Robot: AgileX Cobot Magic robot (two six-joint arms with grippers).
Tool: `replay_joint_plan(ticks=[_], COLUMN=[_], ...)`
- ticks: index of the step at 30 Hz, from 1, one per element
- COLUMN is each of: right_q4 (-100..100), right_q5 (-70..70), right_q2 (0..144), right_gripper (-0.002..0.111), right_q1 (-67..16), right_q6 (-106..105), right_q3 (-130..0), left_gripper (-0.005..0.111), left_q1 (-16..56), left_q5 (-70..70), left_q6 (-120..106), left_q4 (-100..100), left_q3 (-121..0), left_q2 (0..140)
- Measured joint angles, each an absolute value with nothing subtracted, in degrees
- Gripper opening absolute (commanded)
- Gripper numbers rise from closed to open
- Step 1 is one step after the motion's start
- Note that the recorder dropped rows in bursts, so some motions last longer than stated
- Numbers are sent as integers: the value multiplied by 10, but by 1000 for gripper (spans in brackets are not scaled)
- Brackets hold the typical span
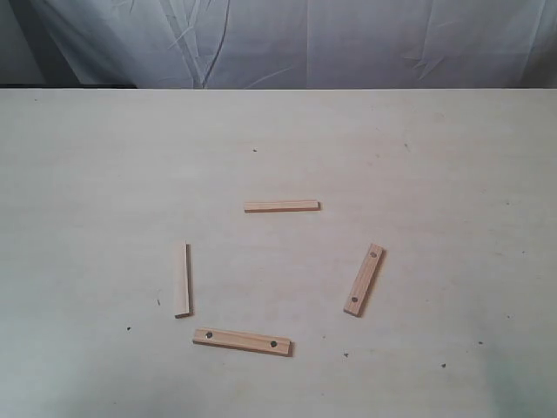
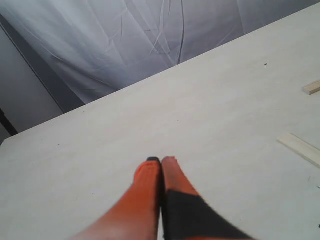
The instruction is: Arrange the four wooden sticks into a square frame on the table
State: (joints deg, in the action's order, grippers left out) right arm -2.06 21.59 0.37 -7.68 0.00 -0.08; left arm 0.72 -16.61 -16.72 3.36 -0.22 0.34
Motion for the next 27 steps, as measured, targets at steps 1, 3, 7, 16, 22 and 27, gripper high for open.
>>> replay_joint_plan(ticks=[1, 3, 7, 16, 22, 27], right_q4=[-21, -21, -21, -21, -21, -21], right_q5=[215, 202, 122, -67, -133, -144], right_q2=[4, 4, 4, 4, 4, 4], right_gripper=[0, 0, 0, 0, 0, 0], right_q1=[-77, -77, -77, -77, -77, -77], right_q6=[0, 0, 0, 0, 0, 0], right_q3=[-1, -1, -1, -1, -1, -1], left_gripper=[0, 0, 0, 0, 0, 0], left_q1=[7, 7, 7, 7, 7, 7], left_q5=[-166, -166, -166, -166, -166, -166], left_q6=[-167, -167, -167, -167, -167, -167], left_q4=[34, 34, 34, 34, 34, 34], left_q3=[-2, -2, -2, -2, -2, -2], left_q2=[3, 3, 3, 3, 3, 3])
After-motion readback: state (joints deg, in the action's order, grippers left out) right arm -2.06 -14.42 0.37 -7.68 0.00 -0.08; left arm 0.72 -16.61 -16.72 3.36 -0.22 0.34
